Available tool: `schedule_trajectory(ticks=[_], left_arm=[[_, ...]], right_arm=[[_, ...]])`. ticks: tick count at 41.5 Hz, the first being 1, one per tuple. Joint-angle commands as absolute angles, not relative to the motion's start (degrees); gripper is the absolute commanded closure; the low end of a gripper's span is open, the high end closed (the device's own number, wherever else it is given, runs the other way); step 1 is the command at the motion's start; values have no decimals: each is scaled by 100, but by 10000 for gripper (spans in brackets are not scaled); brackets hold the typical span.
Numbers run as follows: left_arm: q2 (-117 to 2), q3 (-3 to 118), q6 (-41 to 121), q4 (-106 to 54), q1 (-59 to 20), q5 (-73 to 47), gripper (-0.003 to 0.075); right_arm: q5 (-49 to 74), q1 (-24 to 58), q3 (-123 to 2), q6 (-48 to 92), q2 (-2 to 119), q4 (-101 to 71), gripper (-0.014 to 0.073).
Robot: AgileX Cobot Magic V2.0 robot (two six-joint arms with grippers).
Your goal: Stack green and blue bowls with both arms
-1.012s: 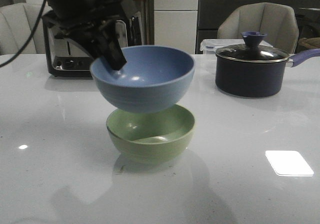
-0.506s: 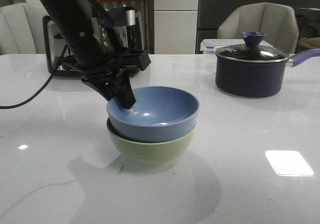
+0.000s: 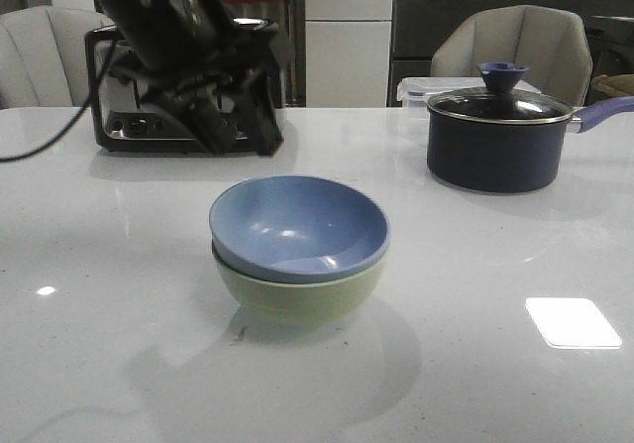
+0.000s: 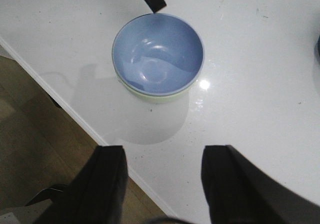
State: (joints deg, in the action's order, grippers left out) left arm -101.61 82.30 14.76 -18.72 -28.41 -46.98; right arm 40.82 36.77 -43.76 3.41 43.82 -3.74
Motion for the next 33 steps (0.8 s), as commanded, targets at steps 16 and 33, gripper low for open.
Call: schedule_trajectory(ticks=[16, 33], left_arm=[[-6908, 6918, 1608, -1531, -2874, -4515, 318], [-4706, 4821, 1608, -1095, -2874, -3973, 318]], right_arm=[[3674, 3688, -4529, 391, 4336, -397, 137], [3674, 3688, -4529, 391, 4336, -397, 137]])
